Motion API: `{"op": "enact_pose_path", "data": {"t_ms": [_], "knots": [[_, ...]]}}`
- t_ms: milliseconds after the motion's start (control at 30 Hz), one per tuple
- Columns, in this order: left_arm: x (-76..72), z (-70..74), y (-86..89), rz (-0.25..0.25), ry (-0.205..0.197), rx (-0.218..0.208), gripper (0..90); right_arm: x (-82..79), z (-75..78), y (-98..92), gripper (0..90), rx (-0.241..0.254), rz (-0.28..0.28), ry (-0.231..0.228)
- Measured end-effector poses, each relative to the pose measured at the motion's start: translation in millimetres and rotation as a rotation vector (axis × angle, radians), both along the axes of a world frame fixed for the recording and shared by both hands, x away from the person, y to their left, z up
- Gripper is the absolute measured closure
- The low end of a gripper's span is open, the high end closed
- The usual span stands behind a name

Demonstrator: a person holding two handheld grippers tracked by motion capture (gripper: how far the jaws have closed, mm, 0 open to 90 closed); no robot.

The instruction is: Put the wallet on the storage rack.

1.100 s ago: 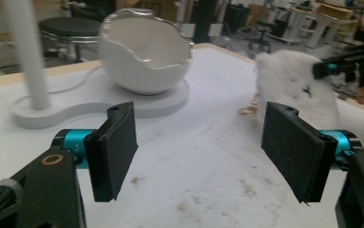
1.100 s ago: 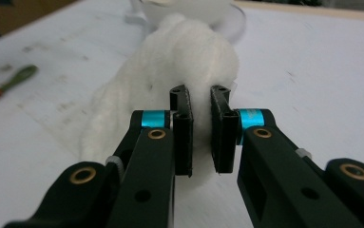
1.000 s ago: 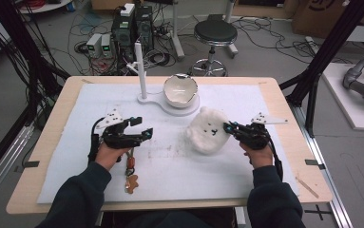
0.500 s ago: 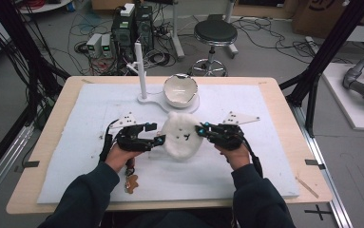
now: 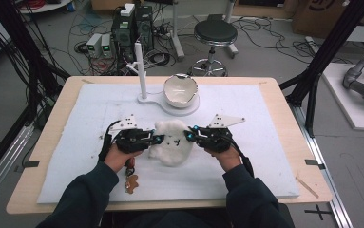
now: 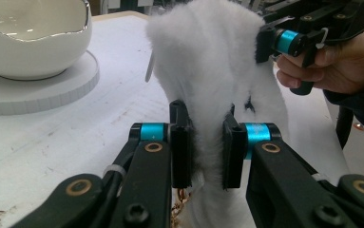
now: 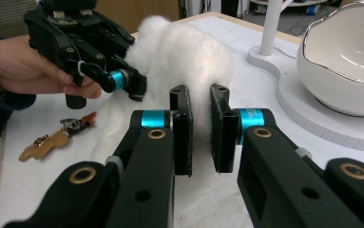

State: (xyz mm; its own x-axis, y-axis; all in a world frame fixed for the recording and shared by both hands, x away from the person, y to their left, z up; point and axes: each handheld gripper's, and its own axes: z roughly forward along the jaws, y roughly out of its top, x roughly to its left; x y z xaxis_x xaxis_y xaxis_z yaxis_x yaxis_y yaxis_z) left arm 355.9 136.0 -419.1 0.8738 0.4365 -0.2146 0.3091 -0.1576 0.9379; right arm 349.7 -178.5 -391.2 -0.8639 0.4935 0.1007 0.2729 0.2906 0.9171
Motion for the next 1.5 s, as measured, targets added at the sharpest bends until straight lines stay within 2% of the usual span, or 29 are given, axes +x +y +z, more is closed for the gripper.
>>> {"op": "enact_pose_path", "data": {"t_ms": [33,100,133,167,200,233,267,300,367,400,467,500,533,600,633,667,733,800,900,933,1000,1033,1067,1100,1133,1300,1333,1433,1500], "knots": [[-0.3,0.6,0.6,0.005,-0.013,0.005,78.9,0.0,0.0,0.0,78.0,0.0,0.0,0.0],[-1.6,2.3,1.7,0.014,-0.038,0.004,79.5,1.9,-2.1,-0.1,61.4,-0.024,-0.007,0.02],[-2.1,3.1,2.3,0.011,-0.053,0.005,79.6,3.1,-3.3,-0.4,56.3,-0.033,-0.011,0.026],[-2.8,4.0,3.0,0.002,-0.071,-0.001,79.6,3.1,-3.3,-0.4,56.3,-0.033,-0.011,0.026],[-3.5,5.0,3.6,0.0,-0.094,-0.006,79.6,7.2,-7.2,-1.1,48.0,-0.039,0.009,0.073],[-4.2,6.2,4.6,-0.003,-0.115,-0.01,79.6,9.5,-9.6,-1.1,44.8,-0.038,0.024,0.104],[-5.0,7.1,5.2,-0.012,-0.134,-0.02,79.6,9.5,-9.6,-1.1,44.8,-0.038,0.024,0.104],[-5.6,7.9,5.9,-0.021,-0.149,-0.02,79.7,11.5,-11.9,-0.8,42.5,-0.038,0.041,0.134],[-6.1,7.5,5.5,-0.031,-0.154,-0.016,79.6,14.5,-14.8,-0.2,41.7,-0.03,0.071,0.163],[-5.9,7.1,5.0,-0.036,-0.149,-0.015,79.5,17.6,-15.9,-0.3,50.7,-0.009,0.096,0.164],[-6.0,6.6,4.2,-0.039,-0.146,-0.007,79.5,18.2,-15.9,-0.6,54.5,-0.006,0.106,0.162],[-5.9,6.1,3.2,-0.042,-0.141,-0.012,79.4,18.5,-15.6,-0.8,60.6,-0.005,0.114,0.156],[-5.7,5.8,3.0,-0.045,-0.139,-0.006,79.3,18.6,-15.1,-1.2,67.9,-0.008,0.129,0.145],[-4.2,5.1,3.1,-0.039,-0.112,-0.01,78.1,17.3,-12.9,-2.0,75.0,-0.023,0.134,0.102],[-3.0,4.4,3.1,-0.02,-0.093,-0.008,65.9,14.1,-9.9,-2.5,78.1,-0.034,0.133,0.051],[-1.3,3.5,3.5,0.006,-0.065,-0.001,65.9,14.1,-9.9,-2.5,78.1,-0.034,0.133,0.051],[2.7,0.9,5.1,0.036,0.001,-0.002,51.0,10.7,-6.6,-3.2,78.8,-0.052,0.123,-0.007],[4.2,-0.3,5.8,0.055,0.026,-0.002,48.6,10.3,-5.8,-3.8,78.8,-0.051,0.119,-0.019],[5.0,1.5,11.1,0.095,0.024,-0.004,43.0,10.6,-1.2,-9.1,78.7,-0.056,0.082,-0.069],[5.3,2.4,14.1,0.113,0.018,-0.006,43.0,10.6,-1.2,-9.1,78.7,-0.056,0.082,-0.069],[5.5,4.4,23.0,0.157,0.003,-0.016,39.0,13.2,3.4,-12.9,78.7,-0.063,0.062,-0.105],[5.3,5.4,26.4,0.176,-0.003,-0.018,34.4,15.8,7.2,-15.1,78.6,-0.062,0.053,-0.116],[5.2,7.3,32.6,0.222,-0.013,-0.018,30.0,17.7,9.4,-16.5,78.7,-0.063,0.048,-0.134],[5.1,8.5,36.5,0.243,-0.016,-0.019,22.3,20.7,13.2,-18.2,78.6,-0.068,0.042,-0.16],[5.2,9.6,42.6,0.263,-0.025,-0.023,19.1,26.5,19.2,-20.0,78.6,-0.085,0.036,-0.19],[7.1,9.1,69.7,0.338,-0.02,-0.036,19.1,41.8,34.0,-23.6,78.5,-0.101,0.009,-0.24],[7.5,8.7,73.1,0.35,-0.018,-0.04,19.2,46.1,38.5,-24.1,78.5,-0.103,0.002,-0.244],[8.0,8.0,79.9,0.376,-0.018,-0.047,19.2,66.1,58.4,-24.9,78.4,-0.145,-0.05,-0.297],[8.2,7.6,82.7,0.382,-0.017,-0.054,19.2,71.2,63.0,-24.3,78.4,-0.158,-0.063,-0.302]]}}
